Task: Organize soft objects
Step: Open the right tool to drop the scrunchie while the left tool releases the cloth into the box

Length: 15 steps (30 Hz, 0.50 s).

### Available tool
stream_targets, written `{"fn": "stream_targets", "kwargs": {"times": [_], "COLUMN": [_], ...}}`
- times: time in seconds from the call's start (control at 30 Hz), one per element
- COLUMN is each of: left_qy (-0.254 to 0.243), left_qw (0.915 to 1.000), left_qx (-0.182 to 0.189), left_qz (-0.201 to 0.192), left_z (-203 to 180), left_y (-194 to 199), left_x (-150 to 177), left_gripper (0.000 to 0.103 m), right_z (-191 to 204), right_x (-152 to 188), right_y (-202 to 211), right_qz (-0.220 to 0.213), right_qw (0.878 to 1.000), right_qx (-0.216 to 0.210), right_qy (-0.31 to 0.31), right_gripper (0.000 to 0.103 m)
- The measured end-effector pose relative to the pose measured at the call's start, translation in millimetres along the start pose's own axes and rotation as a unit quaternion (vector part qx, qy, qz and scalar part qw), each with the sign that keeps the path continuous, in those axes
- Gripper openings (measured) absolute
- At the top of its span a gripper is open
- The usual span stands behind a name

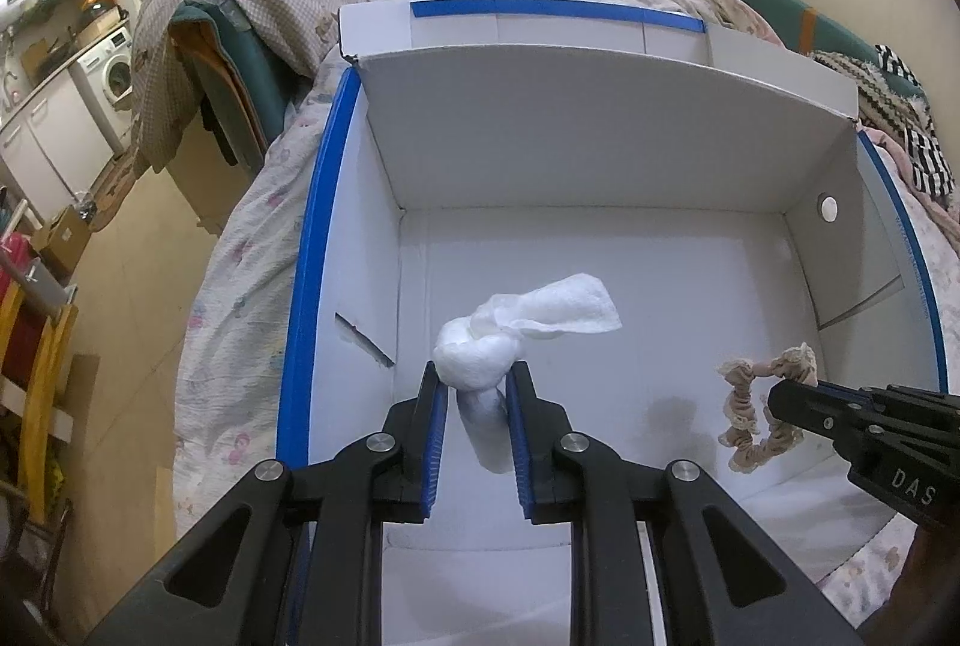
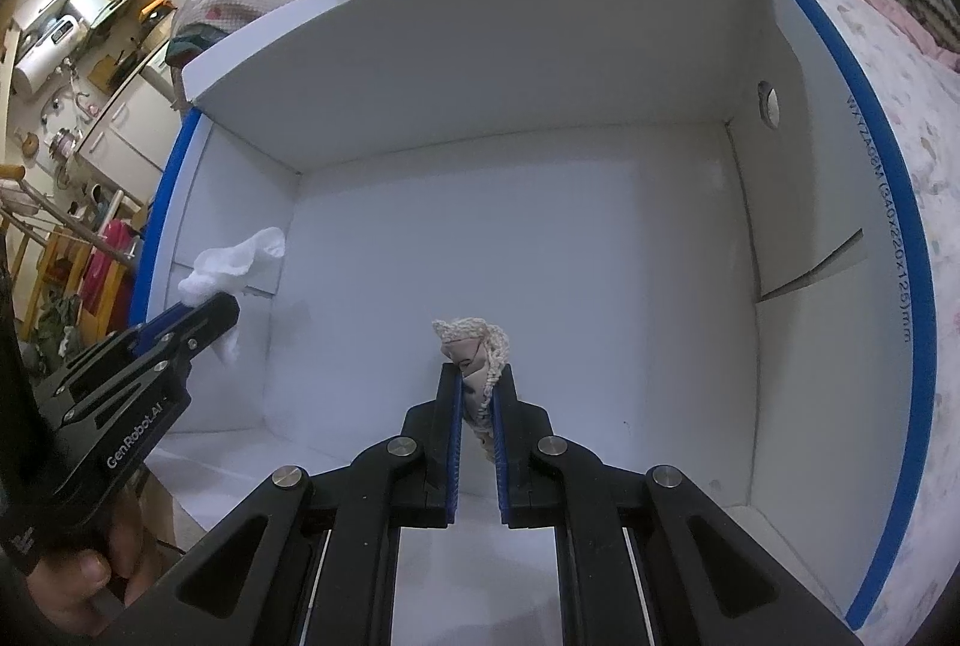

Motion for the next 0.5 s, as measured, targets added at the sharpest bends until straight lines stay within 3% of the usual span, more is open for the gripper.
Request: {"fn": "stream_targets", "kwargs": {"times": [0.17, 0.3, 0.43, 0.47, 0.5], "left_qy": [-0.002, -0.005, -0.007, -0.007, -0.008], "left_qw": [1.0, 1.0, 0.9999, 0.9998, 0.9998], "left_qx": [0.004, 0.005, 0.003, 0.002, 0.002], "left_qz": [0.0, -0.003, -0.015, -0.018, -0.021], "left_z": [-1, -3, -4, -5, -5], "left_y": [2, 5, 10, 11, 13], "left_x": [2, 2, 1, 0, 0], "left_gripper": [0.018, 0.021, 0.039, 0.045, 0.05], "right_z": [-4, -7, -7, -7, -7], "right_x": [-1, -3, -6, -6, -7], "right_y": [0, 3, 9, 10, 11], "right_qz": [-0.002, -0.007, -0.022, -0.026, -0.029], "right_qw": [1.0, 1.0, 0.999, 0.999, 0.999], "right_qx": [0.001, 0.001, -0.002, -0.002, -0.002], "right_qy": [-0.01, -0.02, -0.024, -0.024, -0.024], "right_gripper": [0.011, 0.017, 0.028, 0.033, 0.044]}}
Point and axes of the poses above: each gripper's, at about its wrist camera, not at the fingertips, and y roughly against the way its jaws point, z to its left, x to its underside, the point moved 2 cm from there along -y, roughly the way its jaws point, and after that the axes turned 2 degrees about -z, right-handed, at the moved point
